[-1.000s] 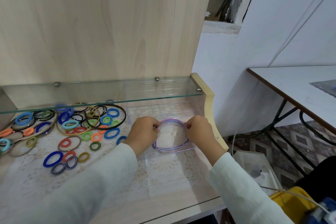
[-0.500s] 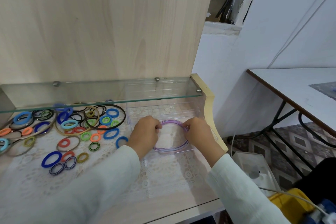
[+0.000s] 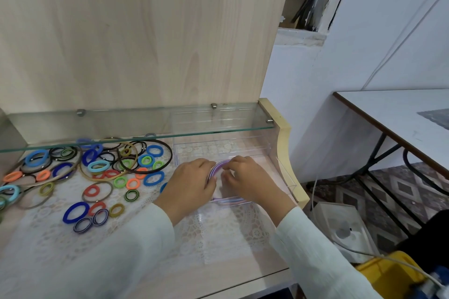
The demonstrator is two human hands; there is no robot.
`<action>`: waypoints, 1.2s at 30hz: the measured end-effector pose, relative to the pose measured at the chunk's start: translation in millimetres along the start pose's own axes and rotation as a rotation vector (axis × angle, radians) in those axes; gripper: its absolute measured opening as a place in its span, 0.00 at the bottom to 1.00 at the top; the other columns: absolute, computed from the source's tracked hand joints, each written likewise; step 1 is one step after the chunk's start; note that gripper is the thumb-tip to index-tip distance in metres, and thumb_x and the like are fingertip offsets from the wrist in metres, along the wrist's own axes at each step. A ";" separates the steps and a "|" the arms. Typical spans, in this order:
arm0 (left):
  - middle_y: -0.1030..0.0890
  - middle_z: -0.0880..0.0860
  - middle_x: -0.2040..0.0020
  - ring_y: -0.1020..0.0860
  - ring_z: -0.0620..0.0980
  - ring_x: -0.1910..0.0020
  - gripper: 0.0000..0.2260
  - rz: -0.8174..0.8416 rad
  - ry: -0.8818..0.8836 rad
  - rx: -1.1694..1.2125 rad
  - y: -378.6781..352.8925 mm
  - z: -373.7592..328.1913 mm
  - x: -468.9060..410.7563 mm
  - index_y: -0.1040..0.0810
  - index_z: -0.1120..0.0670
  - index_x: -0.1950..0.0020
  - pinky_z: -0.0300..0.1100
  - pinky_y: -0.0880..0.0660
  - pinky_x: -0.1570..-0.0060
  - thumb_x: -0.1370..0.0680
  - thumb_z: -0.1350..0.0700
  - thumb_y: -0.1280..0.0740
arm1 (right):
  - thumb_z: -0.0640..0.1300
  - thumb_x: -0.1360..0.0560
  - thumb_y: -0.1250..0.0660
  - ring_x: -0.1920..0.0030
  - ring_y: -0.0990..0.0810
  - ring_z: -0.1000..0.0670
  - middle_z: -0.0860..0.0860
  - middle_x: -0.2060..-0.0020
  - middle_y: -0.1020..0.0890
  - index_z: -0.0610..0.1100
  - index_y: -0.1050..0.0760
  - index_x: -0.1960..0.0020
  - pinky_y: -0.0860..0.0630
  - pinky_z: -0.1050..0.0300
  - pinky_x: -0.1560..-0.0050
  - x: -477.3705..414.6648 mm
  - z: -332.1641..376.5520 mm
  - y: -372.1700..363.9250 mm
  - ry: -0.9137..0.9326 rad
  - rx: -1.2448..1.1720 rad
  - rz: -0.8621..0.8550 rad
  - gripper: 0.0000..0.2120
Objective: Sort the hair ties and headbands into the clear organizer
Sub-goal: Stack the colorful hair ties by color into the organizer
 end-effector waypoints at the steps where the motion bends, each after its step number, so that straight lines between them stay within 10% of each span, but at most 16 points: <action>1: 0.27 0.51 0.30 0.29 0.50 0.32 0.21 0.026 0.009 -0.028 -1.1 1.1 1.7 0.31 0.53 0.26 0.43 0.36 0.32 0.18 0.49 0.40 | 0.46 0.20 0.42 0.46 0.26 0.44 0.46 0.46 0.21 0.44 0.21 0.41 0.27 0.49 0.46 0.0 1.2 -2.0 -0.005 0.013 0.023 0.15; 14: 0.44 0.49 0.20 0.49 0.48 0.21 0.26 0.157 0.080 -0.012 -13.1 11.7 9.3 0.41 0.51 0.21 0.43 0.55 0.24 0.17 0.43 0.47 | 0.57 0.27 0.66 0.44 0.28 0.42 0.44 0.46 0.23 0.42 0.25 0.45 0.34 0.53 0.51 4.3 -35.2 -0.9 -0.377 0.005 0.030 0.35; 18: 0.46 0.48 0.20 0.51 0.47 0.21 0.26 0.182 0.094 -0.001 -14.3 12.5 9.8 0.43 0.50 0.20 0.42 0.56 0.25 0.17 0.43 0.48 | 0.46 0.18 0.50 0.40 0.30 0.41 0.42 0.45 0.25 0.40 0.25 0.42 0.30 0.51 0.42 12.5 -38.3 14.3 -0.439 0.030 -0.012 0.18; 25: 0.47 0.47 0.19 0.51 0.48 0.21 0.25 0.210 0.109 0.007 -15.0 12.6 9.5 0.43 0.50 0.20 0.44 0.56 0.24 0.16 0.43 0.48 | 0.49 0.18 0.50 0.40 0.28 0.40 0.40 0.42 0.25 0.38 0.25 0.41 0.29 0.49 0.42 14.0 -56.5 18.4 -0.548 0.039 -0.039 0.20; 36: 0.43 0.50 0.20 0.49 0.49 0.21 0.24 0.169 0.081 -0.008 -13.7 10.3 8.6 0.40 0.52 0.21 0.44 0.56 0.24 0.17 0.47 0.46 | 0.50 0.23 0.37 0.37 0.29 0.47 0.52 0.36 0.24 0.49 0.24 0.35 0.28 0.52 0.39 -8.4 -0.4 -1.1 0.012 0.052 0.012 0.18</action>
Point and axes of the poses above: each hand's wrist, its own x-axis away from the middle knuckle, its own y-axis out of the back of the hand, z = x × y, the point moved 6 cm from there along -x, towards the middle knuckle
